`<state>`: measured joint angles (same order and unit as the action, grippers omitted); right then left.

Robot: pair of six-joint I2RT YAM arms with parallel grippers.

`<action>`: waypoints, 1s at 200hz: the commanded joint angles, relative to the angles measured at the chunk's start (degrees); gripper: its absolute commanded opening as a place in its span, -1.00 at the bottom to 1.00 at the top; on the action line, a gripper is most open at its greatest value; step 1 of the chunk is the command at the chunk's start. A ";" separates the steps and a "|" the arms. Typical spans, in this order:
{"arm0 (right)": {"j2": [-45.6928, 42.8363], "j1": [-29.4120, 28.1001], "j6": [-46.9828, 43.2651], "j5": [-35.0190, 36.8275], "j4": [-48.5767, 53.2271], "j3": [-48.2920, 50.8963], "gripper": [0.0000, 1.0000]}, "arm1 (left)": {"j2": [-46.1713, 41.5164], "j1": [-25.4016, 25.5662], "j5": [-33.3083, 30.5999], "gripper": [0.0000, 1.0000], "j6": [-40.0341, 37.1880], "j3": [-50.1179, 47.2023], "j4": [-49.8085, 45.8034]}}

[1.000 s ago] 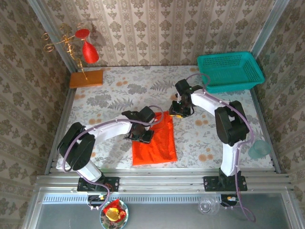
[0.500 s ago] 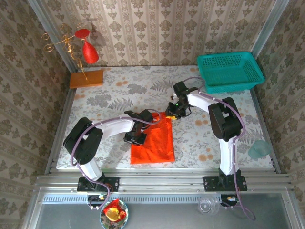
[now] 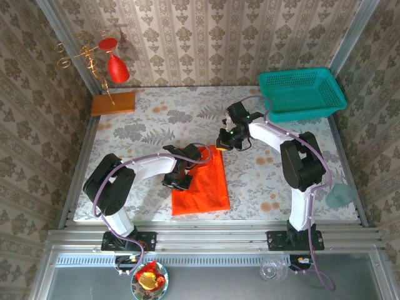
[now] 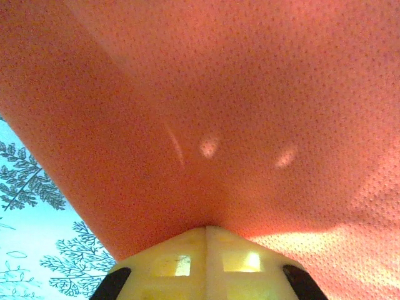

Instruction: Fold the inside-out t-shirt

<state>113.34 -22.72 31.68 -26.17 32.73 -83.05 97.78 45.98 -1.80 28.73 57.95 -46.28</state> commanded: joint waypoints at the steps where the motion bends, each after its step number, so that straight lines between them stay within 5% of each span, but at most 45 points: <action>1: 3.53 0.09 -0.04 0.32 0.10 -0.99 -1.00 | 0.48 -0.34 -0.46 -1.00 0.33 -1.24 -0.78; 62: 8.56 0.31 -0.78 1.97 0.80 -3.54 -0.86 | 0.40 -0.29 -0.73 -1.00 0.30 -1.23 -1.35; 112: 3.78 0.18 -1.92 3.01 3.65 -4.99 -0.45 | 0.22 -0.29 -1.10 -1.00 0.33 -1.00 -1.71; 200: 7.38 -0.68 -5.18 8.86 10.02 -8.89 -0.22 | 0.40 -0.29 -0.76 -1.00 0.08 -0.33 -1.70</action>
<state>118.26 -22.52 28.10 -19.38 39.42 -89.62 97.78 45.98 -1.85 28.73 57.87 -46.17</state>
